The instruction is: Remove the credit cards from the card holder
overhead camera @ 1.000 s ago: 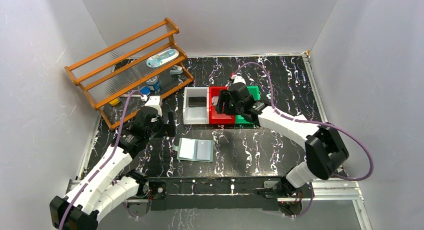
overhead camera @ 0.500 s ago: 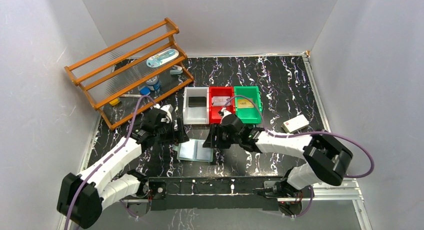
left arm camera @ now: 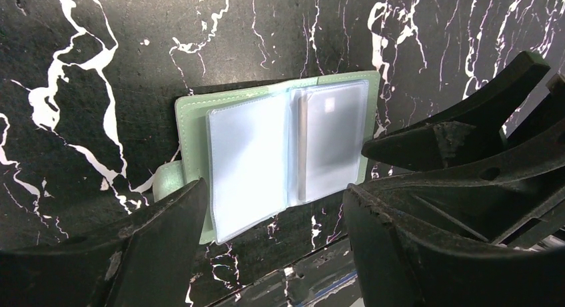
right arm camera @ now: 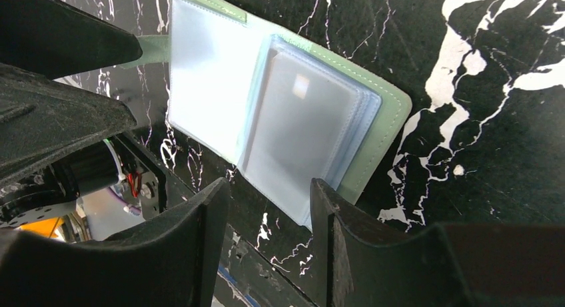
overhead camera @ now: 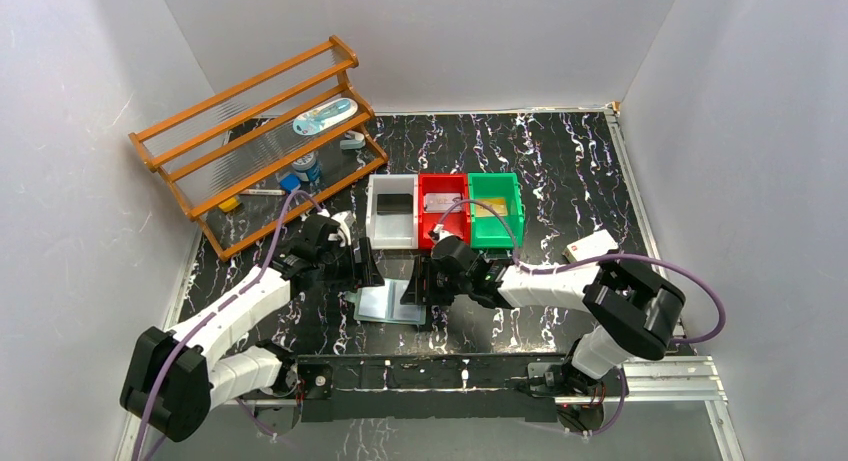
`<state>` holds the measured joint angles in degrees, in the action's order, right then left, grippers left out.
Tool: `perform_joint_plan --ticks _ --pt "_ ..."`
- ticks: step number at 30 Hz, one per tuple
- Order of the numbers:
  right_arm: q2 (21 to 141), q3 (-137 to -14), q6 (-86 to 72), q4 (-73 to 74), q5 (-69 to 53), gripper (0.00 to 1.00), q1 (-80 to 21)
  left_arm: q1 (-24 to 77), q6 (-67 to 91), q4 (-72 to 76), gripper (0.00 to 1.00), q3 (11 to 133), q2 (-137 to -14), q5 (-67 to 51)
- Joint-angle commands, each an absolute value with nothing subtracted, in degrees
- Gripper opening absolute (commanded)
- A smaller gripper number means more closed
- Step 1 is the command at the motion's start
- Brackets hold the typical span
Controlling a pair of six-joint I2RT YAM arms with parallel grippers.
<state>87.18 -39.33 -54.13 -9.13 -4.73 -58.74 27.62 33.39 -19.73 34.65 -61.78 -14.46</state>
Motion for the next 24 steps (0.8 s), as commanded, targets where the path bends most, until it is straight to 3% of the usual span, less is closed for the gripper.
perform_joint_plan --ticks 1,7,18,24 --pt "87.6 -41.7 -55.6 -9.4 -2.7 0.56 -58.9 27.9 31.4 -20.2 0.72 36.8 -63.8 -16.8" --pt "88.3 -41.8 -55.8 -8.9 -2.7 0.55 -58.9 28.0 31.3 -20.2 0.68 35.3 -66.5 -16.9" --pt "88.9 -42.1 -56.9 -9.7 -3.5 0.5 -58.8 28.5 32.8 -19.2 0.47 32.6 -66.7 -18.5" --pt "87.8 -41.5 -58.4 -11.4 -4.5 0.47 -58.8 30.1 34.8 -17.8 0.42 30.7 -66.6 -18.4"
